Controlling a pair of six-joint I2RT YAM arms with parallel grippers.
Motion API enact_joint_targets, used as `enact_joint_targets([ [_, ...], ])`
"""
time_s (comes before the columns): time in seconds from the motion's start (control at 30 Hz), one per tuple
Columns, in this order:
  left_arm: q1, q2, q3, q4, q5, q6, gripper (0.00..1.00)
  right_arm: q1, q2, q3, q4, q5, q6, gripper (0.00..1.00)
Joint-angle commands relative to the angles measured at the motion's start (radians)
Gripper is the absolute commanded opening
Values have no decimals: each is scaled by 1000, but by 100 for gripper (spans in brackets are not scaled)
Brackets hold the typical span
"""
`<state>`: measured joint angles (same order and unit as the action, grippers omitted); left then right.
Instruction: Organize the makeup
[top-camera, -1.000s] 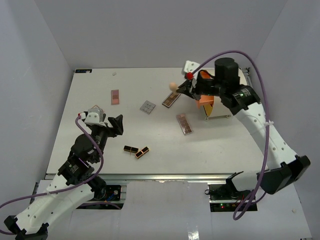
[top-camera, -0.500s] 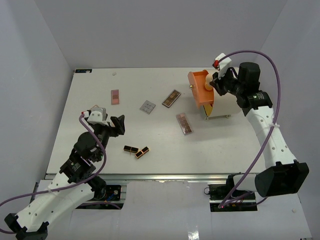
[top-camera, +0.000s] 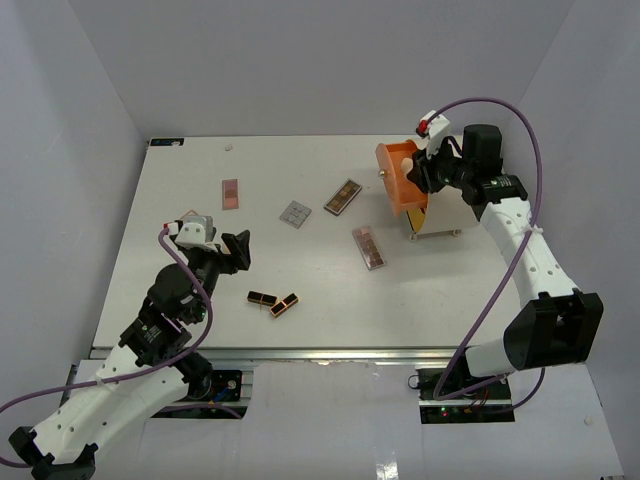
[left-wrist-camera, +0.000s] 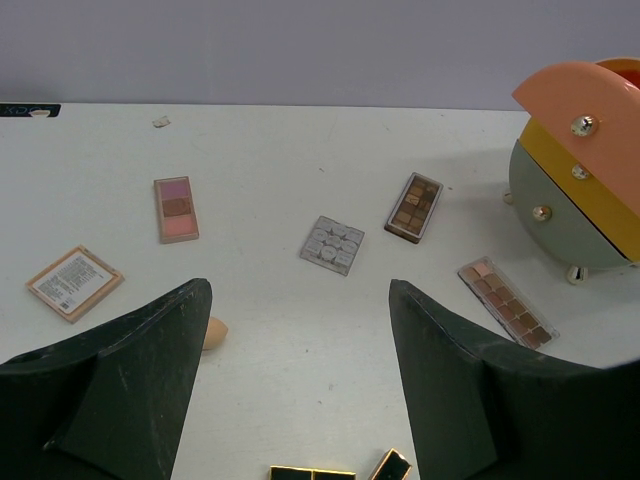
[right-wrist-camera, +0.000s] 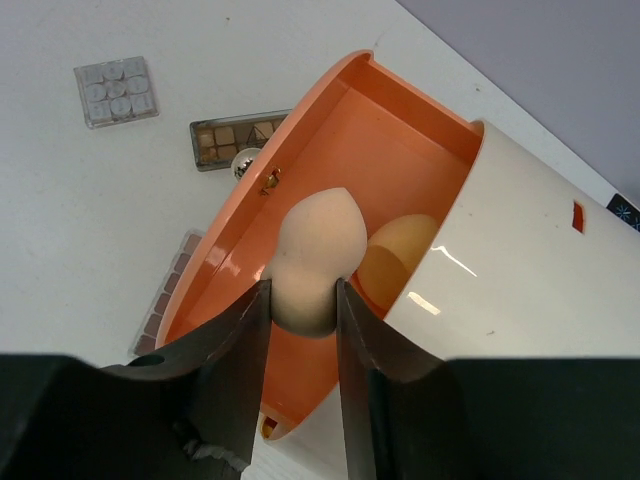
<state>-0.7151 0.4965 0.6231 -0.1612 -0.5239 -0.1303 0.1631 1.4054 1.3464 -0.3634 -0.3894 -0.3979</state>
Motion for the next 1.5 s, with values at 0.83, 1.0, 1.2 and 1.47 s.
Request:
enact_joint_targets([
  [0.83,12,238,23,-24,87,-115,70,-20,-643,-604,71,-762,-108,65],
  [1.0,98,389,46,-69,161,-240,60,-95,-768,-772,172,-783,-85,66],
  [1.2,381,543,78,-106,349,-389,44,-106,-763,-759,168,-717,-76,66],
  [1.47,543,759,193,-258,327,-548,58,-106,-779,-748,152,-658,-79,67],
])
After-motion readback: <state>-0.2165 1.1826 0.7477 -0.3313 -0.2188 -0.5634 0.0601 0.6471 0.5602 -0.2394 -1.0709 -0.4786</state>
